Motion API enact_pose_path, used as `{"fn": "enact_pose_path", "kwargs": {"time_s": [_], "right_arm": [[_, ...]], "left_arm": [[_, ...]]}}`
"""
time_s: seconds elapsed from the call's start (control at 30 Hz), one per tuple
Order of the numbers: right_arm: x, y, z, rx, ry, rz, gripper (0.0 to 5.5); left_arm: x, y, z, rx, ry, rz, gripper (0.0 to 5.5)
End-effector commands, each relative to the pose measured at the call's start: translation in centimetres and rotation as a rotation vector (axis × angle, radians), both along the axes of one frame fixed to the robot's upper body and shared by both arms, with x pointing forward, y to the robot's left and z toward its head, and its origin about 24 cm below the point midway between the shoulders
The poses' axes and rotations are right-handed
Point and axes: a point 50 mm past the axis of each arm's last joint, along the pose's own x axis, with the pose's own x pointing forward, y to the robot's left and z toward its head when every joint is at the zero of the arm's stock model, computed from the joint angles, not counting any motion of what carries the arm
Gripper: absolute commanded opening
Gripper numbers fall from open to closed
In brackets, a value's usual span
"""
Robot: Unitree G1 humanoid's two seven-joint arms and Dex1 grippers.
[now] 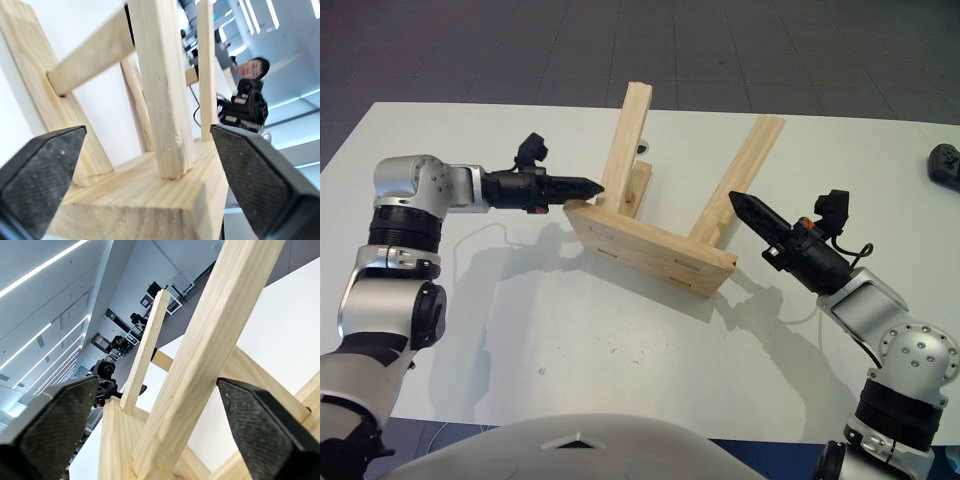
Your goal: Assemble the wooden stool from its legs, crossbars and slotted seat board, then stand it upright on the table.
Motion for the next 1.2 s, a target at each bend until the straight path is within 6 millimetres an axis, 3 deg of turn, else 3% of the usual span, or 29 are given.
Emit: {"fn": "enact_pose_path", "kwargs": {"time_s": [0.03, 0.23, 0.3, 0.4, 0.57, 0.67, 0.83, 0.93, 1.2], "right_arm": [[-1.0, -0.2, 0.5, 0.013, -0.079, -0.066, 5.14], [-4.1, -0.4, 1.9, -0.398, -0.253, -0.019, 5.38], [-5.3, -0.2, 1.6, -0.497, -0.267, 0.065, 5.38], [-6.0, -0.2, 0.0, -0.615, -0.239, 0.196, 5.38], [-5.4, -1.0, -2.5, -0.706, -0.212, 0.309, 5.38], [-3.9, -0.7, -3.4, -0.716, -0.232, 0.363, 5.38], [-2.6, 0.4, -4.1, -0.715, -0.278, 0.413, 5.38], [-2.1, 0.9, -4.1, -0.715, -0.309, 0.419, 4.89], [-2.2, 1.1, -4.8, -0.714, -0.304, 0.396, 3.43]], "left_arm": [[0.6, 1.9, 1.8, -0.096, -0.128, 0.101, 5.40], [-1.8, 4.1, 1.1, 0.211, -0.551, -0.084, 5.40], [-2.6, 4.8, 1.4, 0.234, -0.599, -0.185, 5.40], [-2.6, 5.2, 0.3, 0.287, -0.590, -0.281, 5.40], [-1.5, 2.1, -1.5, 0.283, -0.602, -0.371, 5.40], [-1.4, 0.2, -2.9, 0.294, -0.635, -0.428, 5.40], [-1.4, -0.7, -4.0, 0.308, -0.630, -0.482, 5.40], [-1.4, -0.5, -4.0, 0.317, -0.630, -0.491, 5.40], [-1.2, -0.5, -4.6, 0.326, -0.612, -0.479, 3.94]]}}
